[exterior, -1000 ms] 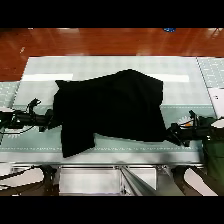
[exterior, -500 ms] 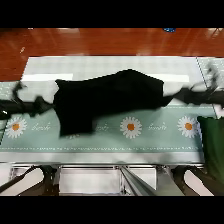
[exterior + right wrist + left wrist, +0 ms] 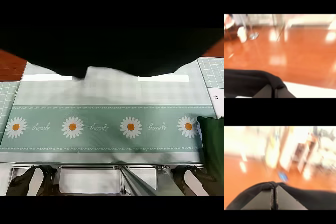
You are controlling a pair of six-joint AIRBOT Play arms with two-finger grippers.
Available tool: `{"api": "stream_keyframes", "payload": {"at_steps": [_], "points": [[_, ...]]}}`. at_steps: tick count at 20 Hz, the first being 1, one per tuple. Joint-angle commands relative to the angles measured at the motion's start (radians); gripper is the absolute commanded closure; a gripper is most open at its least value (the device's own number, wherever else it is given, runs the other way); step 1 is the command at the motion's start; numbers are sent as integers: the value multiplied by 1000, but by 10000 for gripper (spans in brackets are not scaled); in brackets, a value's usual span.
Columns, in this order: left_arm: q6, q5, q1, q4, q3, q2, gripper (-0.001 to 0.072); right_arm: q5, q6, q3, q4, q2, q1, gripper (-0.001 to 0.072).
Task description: Fold the shirts.
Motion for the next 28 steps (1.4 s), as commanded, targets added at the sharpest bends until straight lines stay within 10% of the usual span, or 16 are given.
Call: {"api": "stream_keyframes", "payload": {"at_steps": [1, 10, 15, 28], "points": [[-80, 67, 0, 239, 166, 151, 679, 86, 40, 92, -116, 116, 0, 689], [-458, -248, -196, 880, 178, 324, 678, 292, 138, 19, -246, 332, 0, 689], [-466, -443, -243, 822, -23, 195, 678, 249, 100, -324, -156, 337, 1, 689], [-333, -88, -244, 403, -39, -746, 679, -250, -117, -607, 34, -426, 2, 689]]}}
